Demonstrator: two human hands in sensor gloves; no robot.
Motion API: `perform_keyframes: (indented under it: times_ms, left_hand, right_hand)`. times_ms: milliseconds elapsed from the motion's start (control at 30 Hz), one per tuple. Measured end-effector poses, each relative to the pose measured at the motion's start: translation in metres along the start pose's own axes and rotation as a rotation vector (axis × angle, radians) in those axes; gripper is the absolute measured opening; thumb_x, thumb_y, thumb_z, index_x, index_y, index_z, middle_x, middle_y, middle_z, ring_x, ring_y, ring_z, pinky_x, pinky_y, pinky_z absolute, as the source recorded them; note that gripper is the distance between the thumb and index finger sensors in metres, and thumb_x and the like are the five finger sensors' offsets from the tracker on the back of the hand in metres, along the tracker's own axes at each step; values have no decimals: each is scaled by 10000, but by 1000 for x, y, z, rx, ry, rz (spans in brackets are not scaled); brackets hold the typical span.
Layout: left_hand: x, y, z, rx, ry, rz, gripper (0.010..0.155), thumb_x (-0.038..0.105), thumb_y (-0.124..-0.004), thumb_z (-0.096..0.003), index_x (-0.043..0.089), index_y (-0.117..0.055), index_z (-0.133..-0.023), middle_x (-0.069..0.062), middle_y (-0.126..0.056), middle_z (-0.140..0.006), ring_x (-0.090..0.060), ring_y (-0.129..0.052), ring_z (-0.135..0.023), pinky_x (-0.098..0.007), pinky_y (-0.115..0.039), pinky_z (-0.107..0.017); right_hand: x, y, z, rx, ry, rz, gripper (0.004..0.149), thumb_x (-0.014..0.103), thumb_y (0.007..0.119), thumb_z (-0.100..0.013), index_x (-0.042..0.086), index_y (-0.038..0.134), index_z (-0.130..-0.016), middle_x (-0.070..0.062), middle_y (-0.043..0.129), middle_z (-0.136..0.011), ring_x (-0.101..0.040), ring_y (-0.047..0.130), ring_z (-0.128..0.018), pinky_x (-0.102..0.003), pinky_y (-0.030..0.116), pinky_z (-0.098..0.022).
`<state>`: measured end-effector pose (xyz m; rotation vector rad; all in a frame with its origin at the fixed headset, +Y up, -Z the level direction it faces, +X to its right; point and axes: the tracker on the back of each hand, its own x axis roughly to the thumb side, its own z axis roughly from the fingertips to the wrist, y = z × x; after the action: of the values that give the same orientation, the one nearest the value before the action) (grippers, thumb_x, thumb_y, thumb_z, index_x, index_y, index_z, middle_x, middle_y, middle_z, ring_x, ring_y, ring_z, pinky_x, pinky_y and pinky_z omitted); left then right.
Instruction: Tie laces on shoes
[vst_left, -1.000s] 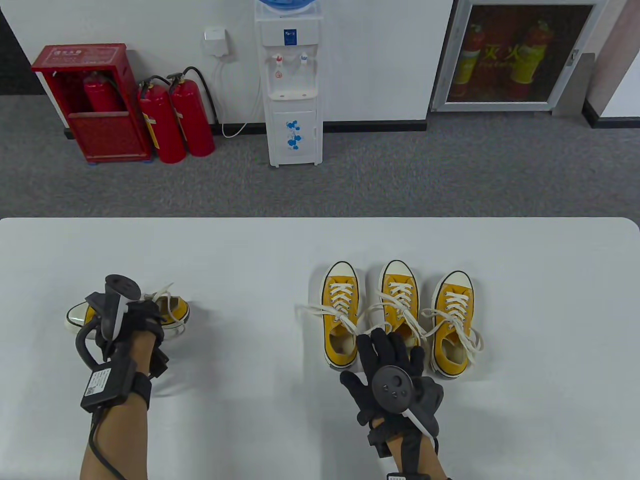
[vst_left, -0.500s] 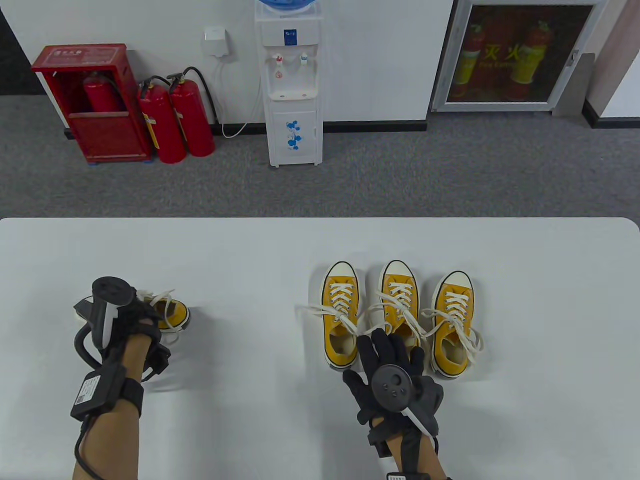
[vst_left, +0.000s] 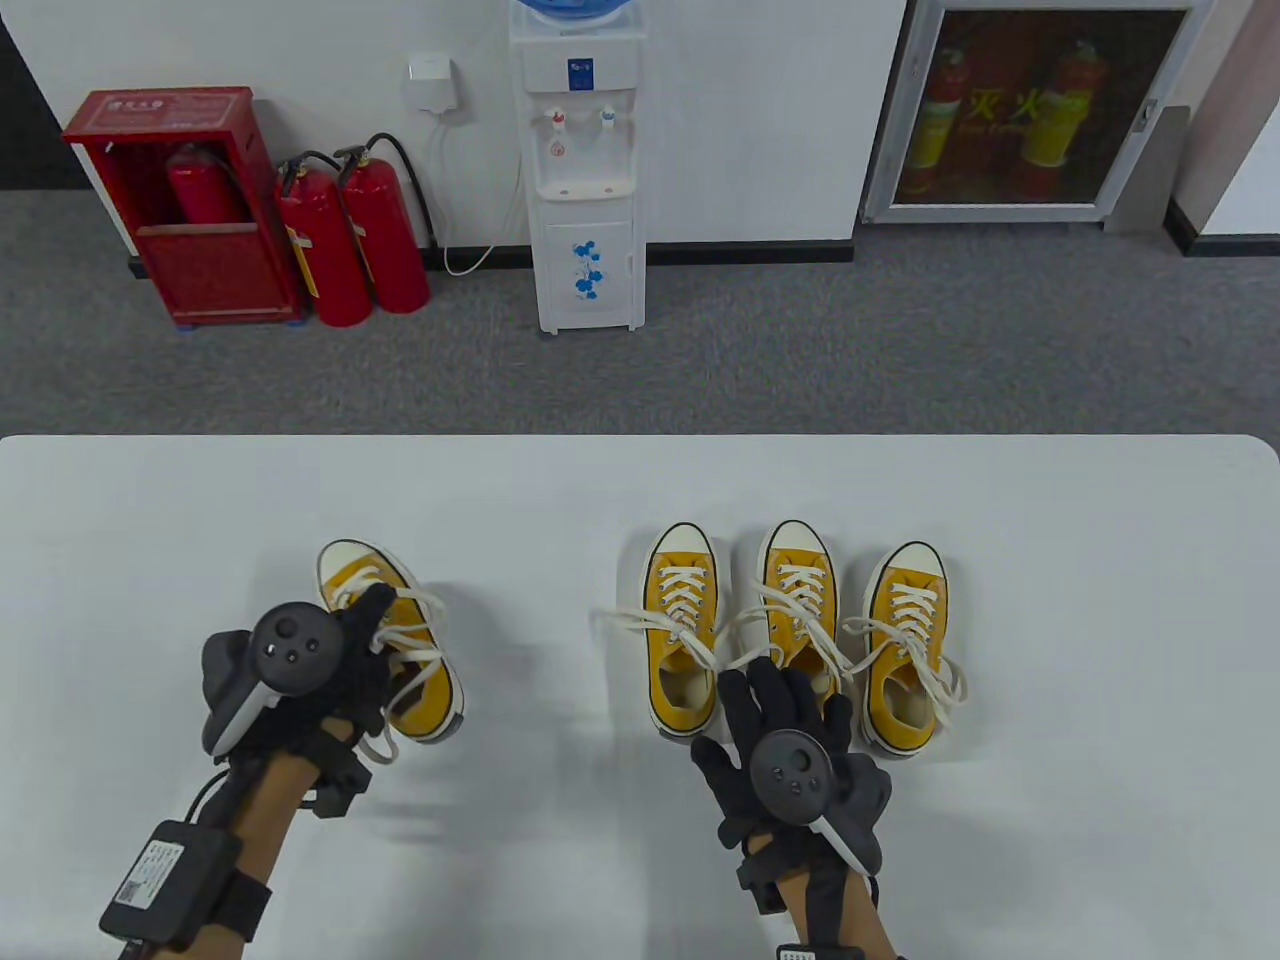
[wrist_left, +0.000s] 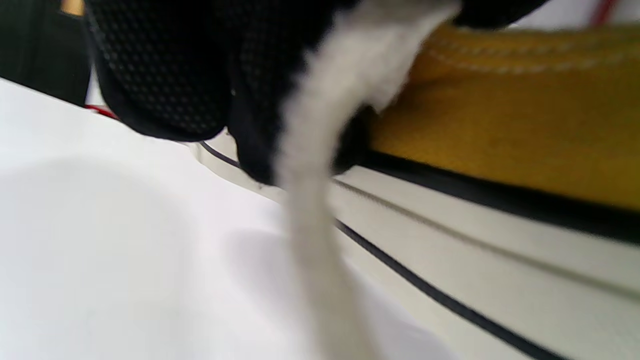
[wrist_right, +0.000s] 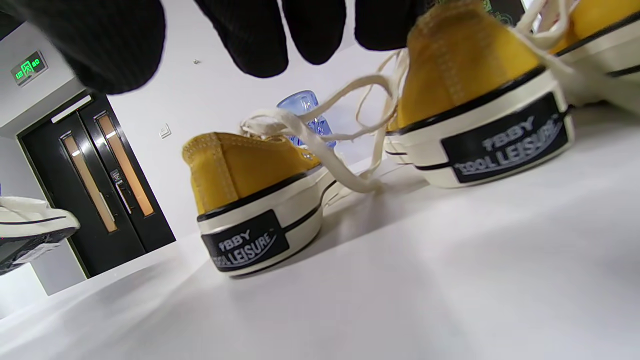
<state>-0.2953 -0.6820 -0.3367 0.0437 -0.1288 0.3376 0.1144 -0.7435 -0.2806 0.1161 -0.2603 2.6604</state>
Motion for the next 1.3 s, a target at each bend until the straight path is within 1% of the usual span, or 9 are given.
perform_keyframes:
  times_ms: [100,300,500,633,733,933,1100,1167,1300]
  left_hand:
    - [23,-13,14,-26,-107,4,595,355,-745,-497,302,-588,-1069,-30,-877,-665,-112,-1129,-424,-497,-937,-467]
    - [63,-44,43,-24,-215,-34,605,356,-748,-493,302,-576,-1071,-23,-877,-663,-112,-1129,-425,-497,-935,-470]
    - [75,-71,55,-19,-259,-80,614,355,-750,-491,302,-561,-1072,-23,-876,-661,-115,-1126,-425,-498,-933,-471]
    - [76,-83,60,-52,-282,-105,628,359,-754,-490,298,-542,-1078,-18,-871,-672,-119,-1121,-444,-501,-925,-486]
    - [79,-84,62,-46,-308,-150,647,373,-773,-485,296,-532,-1081,-14,-875,-679,-130,-1124,-454,-507,-917,-493]
    - [69,-84,66,-141,-292,-35,688,445,-813,-473,297,-544,-1089,-19,-886,-765,-229,-1089,-573,-570,-844,-546]
    - [57,-69,69,-150,-277,36,717,493,-847,-459,302,-570,-1092,-55,-887,-889,-295,-1047,-694,-617,-786,-594]
    - [52,-59,70,-114,-277,68,711,496,-854,-454,307,-594,-1087,-61,-876,-923,-300,-1036,-718,-625,-773,-607]
    - [39,-48,70,-85,-238,177,631,468,-827,-473,299,-664,-1059,-84,-853,-965,-317,-1023,-723,-628,-762,-605]
  right_hand:
    - [-1,-1,1,-7,0,-6,760,599,736,-425,230,580,-1071,-52,402,-1166,-447,445,-1096,-750,232,-704]
    - [-1,0,1,0,0,-7,755,598,735,-426,232,582,-1069,-53,407,-1165,-448,448,-1095,-751,236,-702]
    - [0,0,2,7,-3,-4,754,596,735,-427,232,582,-1069,-53,406,-1165,-448,447,-1095,-751,234,-703]
    - [0,1,2,12,-3,-3,755,595,735,-427,231,580,-1070,-52,408,-1165,-451,449,-1094,-751,235,-702]
    - [1,2,2,20,-4,3,755,595,735,-428,229,581,-1070,-54,408,-1165,-450,447,-1095,-752,234,-701]
    - [1,3,2,24,-3,-2,755,594,736,-427,230,579,-1070,-54,405,-1164,-449,446,-1094,-752,234,-701]
    - [1,3,2,25,1,-2,755,593,735,-428,230,578,-1071,-52,404,-1165,-452,446,-1094,-752,233,-701]
    - [0,3,2,24,2,-2,754,594,734,-428,231,579,-1071,-53,403,-1165,-448,446,-1096,-752,232,-702]
    - [0,4,1,23,3,-4,753,593,735,-428,231,581,-1070,-54,404,-1165,-449,447,-1094,-752,233,-701]
